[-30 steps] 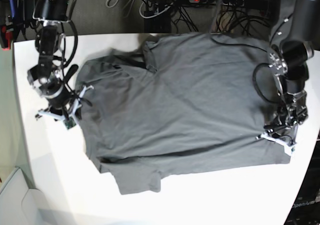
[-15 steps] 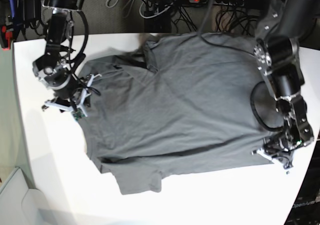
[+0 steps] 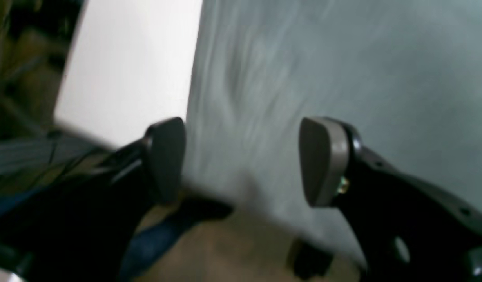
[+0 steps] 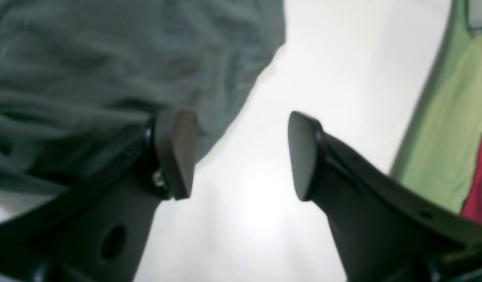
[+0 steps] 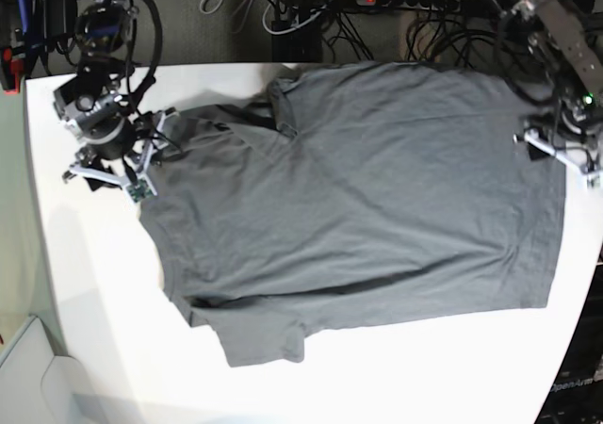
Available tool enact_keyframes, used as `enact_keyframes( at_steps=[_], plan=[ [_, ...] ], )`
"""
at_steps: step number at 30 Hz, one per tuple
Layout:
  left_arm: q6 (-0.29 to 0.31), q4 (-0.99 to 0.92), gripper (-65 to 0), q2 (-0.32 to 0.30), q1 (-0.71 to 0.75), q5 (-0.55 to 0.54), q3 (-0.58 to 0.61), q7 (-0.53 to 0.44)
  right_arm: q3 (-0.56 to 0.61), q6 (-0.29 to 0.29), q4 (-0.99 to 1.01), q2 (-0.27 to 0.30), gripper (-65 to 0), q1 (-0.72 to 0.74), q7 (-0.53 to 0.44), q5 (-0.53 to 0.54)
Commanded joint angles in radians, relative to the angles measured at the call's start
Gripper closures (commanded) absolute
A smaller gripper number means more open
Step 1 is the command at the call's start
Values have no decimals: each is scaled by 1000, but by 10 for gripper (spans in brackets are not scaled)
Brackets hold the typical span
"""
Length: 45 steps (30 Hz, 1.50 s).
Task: Layout the t-shirt on the table in an organized manner, then fold the t-shirt properly
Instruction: 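Move both grippers to the shirt's shoulder corners and grasp them, then lift the shoulder edge with both grippers and fold it over toward the hem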
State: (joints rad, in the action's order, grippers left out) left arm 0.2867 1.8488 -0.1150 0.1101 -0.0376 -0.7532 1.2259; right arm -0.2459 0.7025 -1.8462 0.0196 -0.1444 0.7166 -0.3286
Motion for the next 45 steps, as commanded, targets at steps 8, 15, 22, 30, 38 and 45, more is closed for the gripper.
enact_keyframes(
  at_steps=[8, 15, 22, 30, 38, 45],
  plan=[
    [115, -39, -449, 5, 93, -11, -121, -125, 3, -4, -17, -19, -380, -39, 4, 10],
    [119, -64, -449, 25, 129, -17, -141, -157, 3, -4, -19, -19, -379, -82, 2, 10],
    [119, -202, -449, 27, 121, -18, -141, -268, 3, -4, -17, -19, -378, -102, -4, 10],
    [118, -354, -444, 19, 70, -11, -136, -340, -2, -4, -17, -19, -377, -103, 2, 10],
    [118, -392, -127, 21, 64, -18, -134, -351, 3, -4, -19, -17, -379, -133, 2, 9],
    [118, -390, -64, 21, 64, -18, -134, -347, 43, -4, -16, -19, -380, -146, 2, 10]
  ],
)
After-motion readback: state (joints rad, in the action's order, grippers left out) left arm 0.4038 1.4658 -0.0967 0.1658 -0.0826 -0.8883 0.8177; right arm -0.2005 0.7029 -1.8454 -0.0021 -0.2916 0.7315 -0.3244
